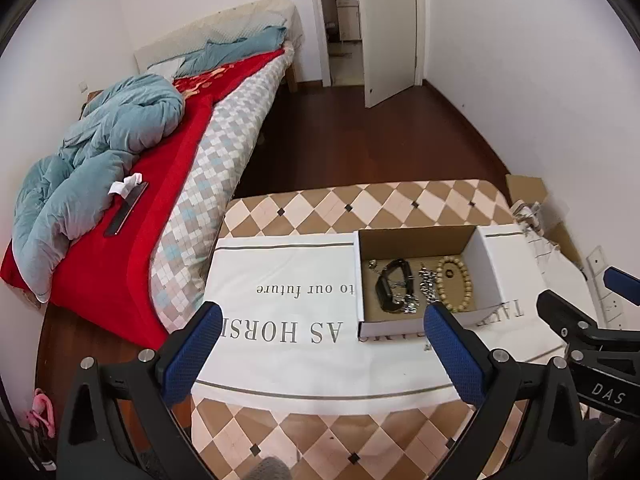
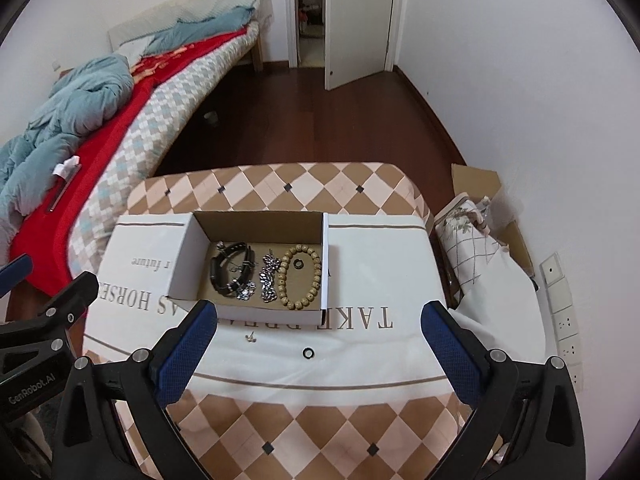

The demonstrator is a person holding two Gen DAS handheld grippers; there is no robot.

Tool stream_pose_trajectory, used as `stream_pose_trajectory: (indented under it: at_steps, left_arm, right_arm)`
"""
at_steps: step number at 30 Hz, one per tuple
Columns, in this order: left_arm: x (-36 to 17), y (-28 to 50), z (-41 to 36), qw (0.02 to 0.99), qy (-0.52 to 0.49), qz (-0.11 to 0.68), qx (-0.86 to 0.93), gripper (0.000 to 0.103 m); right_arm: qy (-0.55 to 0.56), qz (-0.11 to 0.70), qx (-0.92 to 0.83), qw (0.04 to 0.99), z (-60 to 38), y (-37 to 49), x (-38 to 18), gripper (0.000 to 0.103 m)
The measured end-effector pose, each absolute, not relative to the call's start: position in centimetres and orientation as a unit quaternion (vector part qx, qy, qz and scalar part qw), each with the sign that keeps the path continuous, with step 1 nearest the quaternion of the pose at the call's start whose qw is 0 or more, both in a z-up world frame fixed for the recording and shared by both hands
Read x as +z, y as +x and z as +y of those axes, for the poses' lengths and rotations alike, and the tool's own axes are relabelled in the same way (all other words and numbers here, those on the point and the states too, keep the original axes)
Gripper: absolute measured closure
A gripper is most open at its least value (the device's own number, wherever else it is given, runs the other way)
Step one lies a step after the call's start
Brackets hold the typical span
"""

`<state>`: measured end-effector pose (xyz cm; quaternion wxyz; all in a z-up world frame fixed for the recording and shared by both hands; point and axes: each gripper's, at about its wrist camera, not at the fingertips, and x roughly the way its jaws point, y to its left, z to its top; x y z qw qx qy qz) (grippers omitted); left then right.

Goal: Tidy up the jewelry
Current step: 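Withdraw both open tools from the box and move back toward the table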

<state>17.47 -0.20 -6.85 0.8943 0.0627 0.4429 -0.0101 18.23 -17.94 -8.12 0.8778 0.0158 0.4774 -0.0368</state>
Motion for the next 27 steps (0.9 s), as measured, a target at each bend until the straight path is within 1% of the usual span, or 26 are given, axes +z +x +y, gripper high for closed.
stream_pose_trajectory:
  at_steps: [9, 15, 19, 22, 23, 24, 25, 27]
  left_arm:
    - [-3.6, 14.0, -0.3, 0.907, 0.055, 0.417, -0.02, 0.0]
    - [-2.3, 12.7, 0.0, 0.915, 0.045, 0.401, -0.009, 0.0]
    - [-3.5, 12.6, 0.3, 0.918, 0.048, 0.394, 0.023, 0.0]
    - [-6.2, 13.2, 0.7, 0.914, 0.067, 0.396, 0.06, 0.0]
    - [-7.6, 13.6, 0.8, 0.909, 0.078, 0.402, 0.075, 0.0]
    - [-9.1, 14.1, 1.0, 0.902, 0.084, 0.414, 0.086, 0.0]
    - [-10.1, 14.4, 1.1, 0.897, 0.085, 0.423, 0.092, 0.0]
    - [-12.6, 15.3, 1.4, 0.885, 0.08, 0.447, 0.1, 0.0]
  right_arm:
    - [0.021, 0.443, -0.042, 0.895, -17.9, 14.3, -4.2, 0.0]
    - [0.034, 0.43, -0.042, 0.901, -18.3, 12.5, -2.8, 0.0]
    - [0.043, 0.436, -0.05, 0.897, -19.0, 12.0, -4.2, 0.0]
    - [0.043, 0.463, -0.052, 0.884, -19.5, 12.9, -7.9, 0.001]
    - [0.042, 0.471, -0.05, 0.88, -19.5, 13.2, -9.6, 0.003]
    - [0.043, 0.48, -0.046, 0.875, -19.6, 13.6, -11.3, 0.011]
    - [0.044, 0.49, -0.044, 0.87, -19.6, 13.9, -12.8, 0.021]
    - [0.055, 0.51, -0.032, 0.858, -19.6, 14.9, -16.4, 0.033]
